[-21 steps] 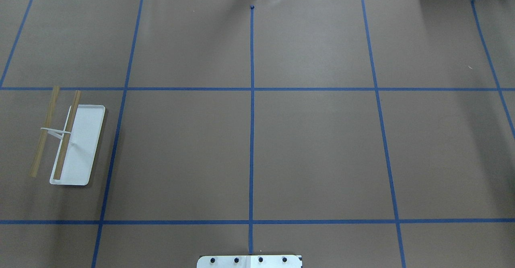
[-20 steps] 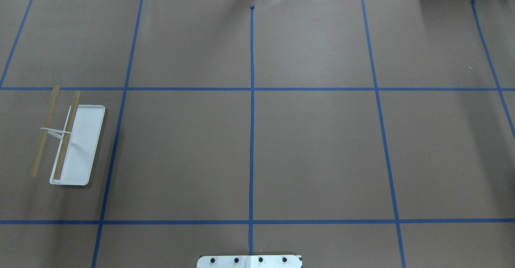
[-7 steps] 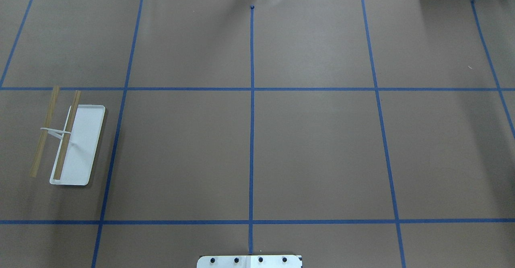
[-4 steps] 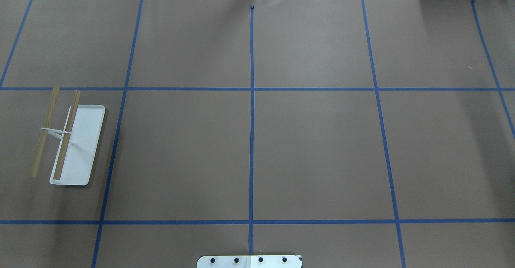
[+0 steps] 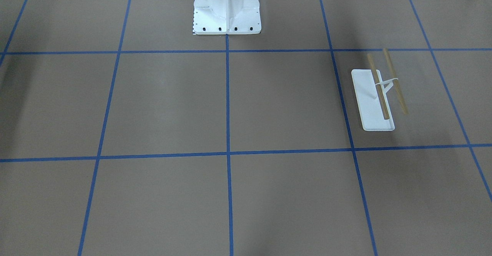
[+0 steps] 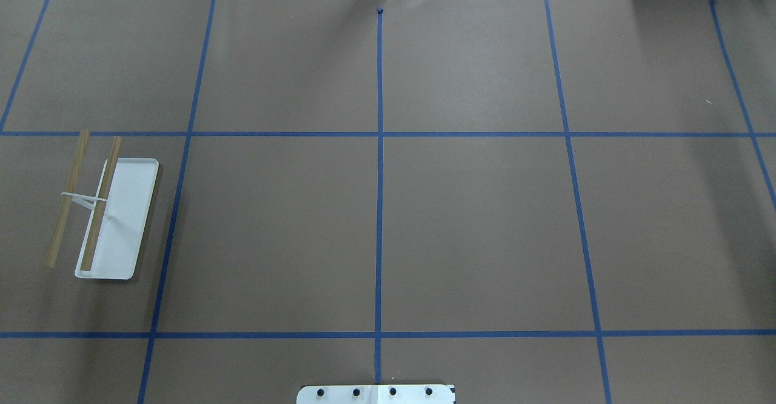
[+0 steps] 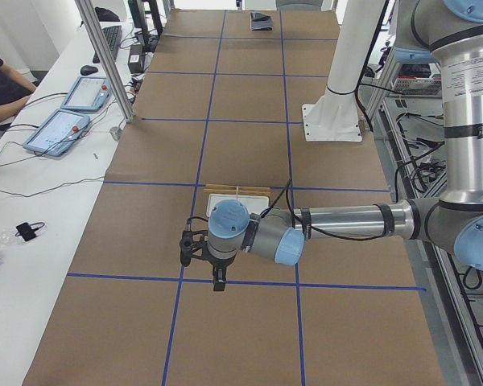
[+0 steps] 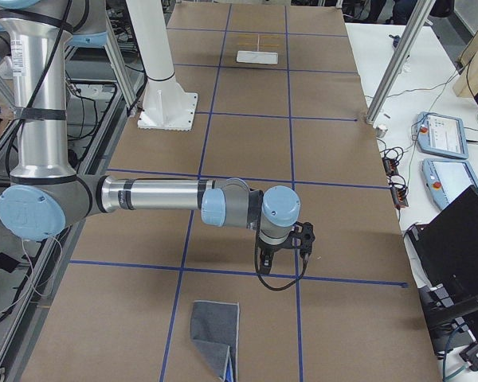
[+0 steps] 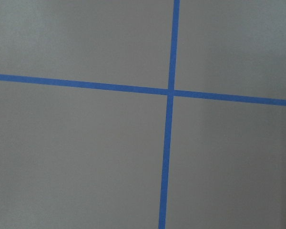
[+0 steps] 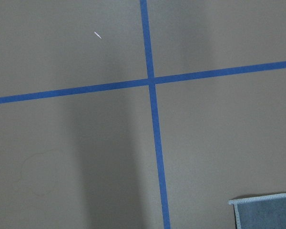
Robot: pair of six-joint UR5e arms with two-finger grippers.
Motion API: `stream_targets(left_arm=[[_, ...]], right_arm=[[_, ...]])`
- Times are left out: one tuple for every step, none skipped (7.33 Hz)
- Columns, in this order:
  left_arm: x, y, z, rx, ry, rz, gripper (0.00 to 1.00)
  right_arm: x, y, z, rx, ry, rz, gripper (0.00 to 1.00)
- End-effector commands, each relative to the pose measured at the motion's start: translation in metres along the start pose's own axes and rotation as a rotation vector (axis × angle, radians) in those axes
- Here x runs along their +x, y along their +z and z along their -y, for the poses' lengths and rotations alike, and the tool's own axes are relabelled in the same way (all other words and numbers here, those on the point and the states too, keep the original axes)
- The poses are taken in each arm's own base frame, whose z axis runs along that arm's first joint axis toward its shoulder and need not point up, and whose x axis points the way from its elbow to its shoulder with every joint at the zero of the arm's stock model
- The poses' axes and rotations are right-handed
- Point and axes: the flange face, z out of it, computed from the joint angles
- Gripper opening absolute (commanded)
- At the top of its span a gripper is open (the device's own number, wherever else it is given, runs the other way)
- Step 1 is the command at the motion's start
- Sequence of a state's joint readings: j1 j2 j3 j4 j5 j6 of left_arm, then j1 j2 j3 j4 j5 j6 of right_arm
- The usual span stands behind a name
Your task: Hang towel on rack
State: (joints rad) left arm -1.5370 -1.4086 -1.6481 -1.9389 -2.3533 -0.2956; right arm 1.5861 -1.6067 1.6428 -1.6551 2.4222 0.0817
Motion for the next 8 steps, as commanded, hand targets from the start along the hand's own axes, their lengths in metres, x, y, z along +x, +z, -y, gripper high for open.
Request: stream_targets(left_arm=[[0.001, -0.001, 0.002, 0.011, 0.011, 0.012, 0.98], [0.003, -0.002, 0.002, 0.024, 0.015, 0.008, 0.98], [0.003, -0.003, 0.003, 0.026, 0.016, 0.009, 0.98], [0.004, -0.003, 0.003, 0.027, 0.014, 0.007, 0.98], [0.005, -0.004, 0.004, 0.029, 0.014, 0.007, 0.99], [0.008, -0.006, 0.005, 0.034, 0.021, 0.004, 0.98], [0.01, -0.008, 0.006, 0.038, 0.026, 0.004, 0.98], [0.011, -0.008, 0.007, 0.038, 0.029, 0.003, 0.99]], right_arm=[[0.02, 0.015, -0.007, -0.029, 0.03, -0.028, 1.0], [0.036, 0.027, -0.011, -0.054, 0.039, -0.047, 1.0], [0.06, 0.046, -0.022, -0.095, 0.057, -0.056, 1.0], [0.083, 0.061, -0.029, -0.128, 0.088, -0.114, 1.0], [0.104, 0.073, -0.05, -0.154, 0.116, -0.156, 1.0], [0.12, 0.082, -0.066, -0.137, 0.094, -0.196, 1.0], [0.145, 0.094, -0.091, -0.121, 0.079, -0.264, 1.0], [0.165, 0.111, -0.102, -0.106, 0.059, -0.267, 1.0]])
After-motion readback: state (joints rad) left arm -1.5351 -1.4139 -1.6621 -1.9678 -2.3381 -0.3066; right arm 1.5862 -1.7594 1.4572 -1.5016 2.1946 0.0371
